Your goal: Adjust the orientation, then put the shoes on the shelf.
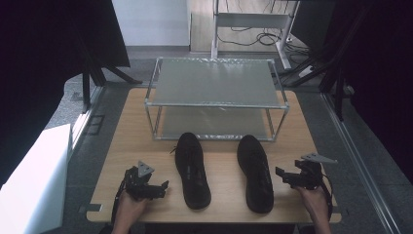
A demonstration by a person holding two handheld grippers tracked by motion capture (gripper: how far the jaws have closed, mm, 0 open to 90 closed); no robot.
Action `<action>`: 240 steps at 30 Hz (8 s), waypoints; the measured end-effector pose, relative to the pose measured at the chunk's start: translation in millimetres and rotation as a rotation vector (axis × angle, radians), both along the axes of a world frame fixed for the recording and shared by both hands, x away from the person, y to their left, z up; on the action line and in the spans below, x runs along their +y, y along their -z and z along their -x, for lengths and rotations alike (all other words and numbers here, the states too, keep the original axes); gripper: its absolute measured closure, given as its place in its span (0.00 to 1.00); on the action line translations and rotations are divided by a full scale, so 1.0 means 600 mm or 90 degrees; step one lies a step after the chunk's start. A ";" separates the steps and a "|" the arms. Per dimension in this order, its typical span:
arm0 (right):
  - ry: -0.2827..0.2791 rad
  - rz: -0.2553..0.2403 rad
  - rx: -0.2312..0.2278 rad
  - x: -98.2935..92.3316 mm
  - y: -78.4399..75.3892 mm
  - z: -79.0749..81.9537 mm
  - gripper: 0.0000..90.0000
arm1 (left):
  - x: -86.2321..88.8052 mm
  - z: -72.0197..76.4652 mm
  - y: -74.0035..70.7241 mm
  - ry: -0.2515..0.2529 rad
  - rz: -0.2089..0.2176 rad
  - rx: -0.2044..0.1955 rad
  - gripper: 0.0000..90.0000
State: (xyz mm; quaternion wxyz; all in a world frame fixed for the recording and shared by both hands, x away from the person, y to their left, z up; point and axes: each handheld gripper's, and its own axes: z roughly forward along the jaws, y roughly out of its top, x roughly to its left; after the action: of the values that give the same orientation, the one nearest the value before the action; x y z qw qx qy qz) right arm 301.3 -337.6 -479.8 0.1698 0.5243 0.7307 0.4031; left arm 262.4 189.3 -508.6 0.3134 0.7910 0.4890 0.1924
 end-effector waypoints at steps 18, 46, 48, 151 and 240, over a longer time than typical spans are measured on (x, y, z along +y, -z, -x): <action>-0.037 -0.060 -0.025 0.010 -0.019 0.028 0.08 | -0.017 0.015 -0.024 0.003 0.048 -0.016 0.00; -0.084 -0.123 0.021 0.083 0.013 0.006 0.09 | -0.142 -0.034 -0.050 0.006 0.145 -0.018 0.00; -0.080 -0.104 0.021 0.093 0.017 0.000 0.11 | -0.146 -0.045 -0.043 -0.005 0.144 -0.008 0.00; -0.022 -0.498 -0.003 0.121 -0.185 -0.079 0.81 | -0.057 -0.098 -0.236 -0.038 0.509 -0.077 0.91; 0.101 -0.295 -0.033 0.251 -0.271 -0.366 0.46 | -0.172 -0.418 -0.335 -0.171 0.344 -0.037 0.56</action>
State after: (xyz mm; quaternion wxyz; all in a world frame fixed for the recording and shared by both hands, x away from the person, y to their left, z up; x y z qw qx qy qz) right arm 520.8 -186.8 -317.0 0.0946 0.5944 0.5705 0.5589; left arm 513.3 86.0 -307.8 0.4981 0.6011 0.6139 0.1173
